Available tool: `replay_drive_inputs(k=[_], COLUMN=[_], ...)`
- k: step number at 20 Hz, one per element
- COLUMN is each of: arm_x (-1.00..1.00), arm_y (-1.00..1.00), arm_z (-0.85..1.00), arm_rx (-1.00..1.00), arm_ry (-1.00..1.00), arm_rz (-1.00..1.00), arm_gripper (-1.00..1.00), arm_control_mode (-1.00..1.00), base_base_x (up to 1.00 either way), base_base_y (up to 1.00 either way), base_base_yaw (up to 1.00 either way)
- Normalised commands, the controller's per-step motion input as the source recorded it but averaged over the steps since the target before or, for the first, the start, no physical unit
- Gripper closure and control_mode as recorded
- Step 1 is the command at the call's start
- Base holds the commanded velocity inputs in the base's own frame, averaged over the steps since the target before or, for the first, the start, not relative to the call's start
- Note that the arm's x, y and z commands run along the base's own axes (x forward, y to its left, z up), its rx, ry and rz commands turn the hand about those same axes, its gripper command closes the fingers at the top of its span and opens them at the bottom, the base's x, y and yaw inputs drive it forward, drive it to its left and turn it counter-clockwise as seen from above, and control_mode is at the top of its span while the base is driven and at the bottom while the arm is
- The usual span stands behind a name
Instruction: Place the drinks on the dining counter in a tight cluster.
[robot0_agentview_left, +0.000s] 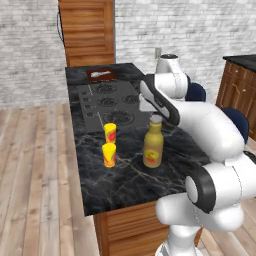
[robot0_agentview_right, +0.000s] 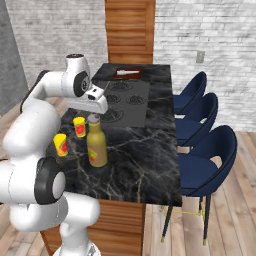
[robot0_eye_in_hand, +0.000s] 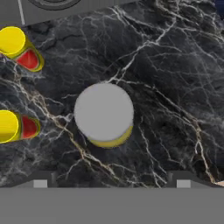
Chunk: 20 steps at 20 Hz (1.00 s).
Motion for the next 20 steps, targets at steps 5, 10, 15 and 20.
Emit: replay_drive_inputs(k=[5, 10, 15, 20], arm_x=[-1.00, -1.00, -0.96, -0.29], arm_y=[0.00, 0.00, 0.00, 0.00], arm_z=[0.17, 0.00, 0.00, 0.00], arm_rx=[0.00, 0.00, 0.00, 0.00], arm_ry=[0.00, 0.02, 0.08, 0.02], arm_rz=[0.00, 0.01, 0.07, 0.01], arm_gripper=[-1.00, -1.00, -1.00, -1.00], arm_control_mode=[-1.00, -1.00, -1.00, -1.00], base_base_x=[0.00, 0.00, 0.00, 0.00], base_base_y=[0.00, 0.00, 0.00, 0.00], base_base_yaw=[0.00, 0.00, 0.00, 0.00])
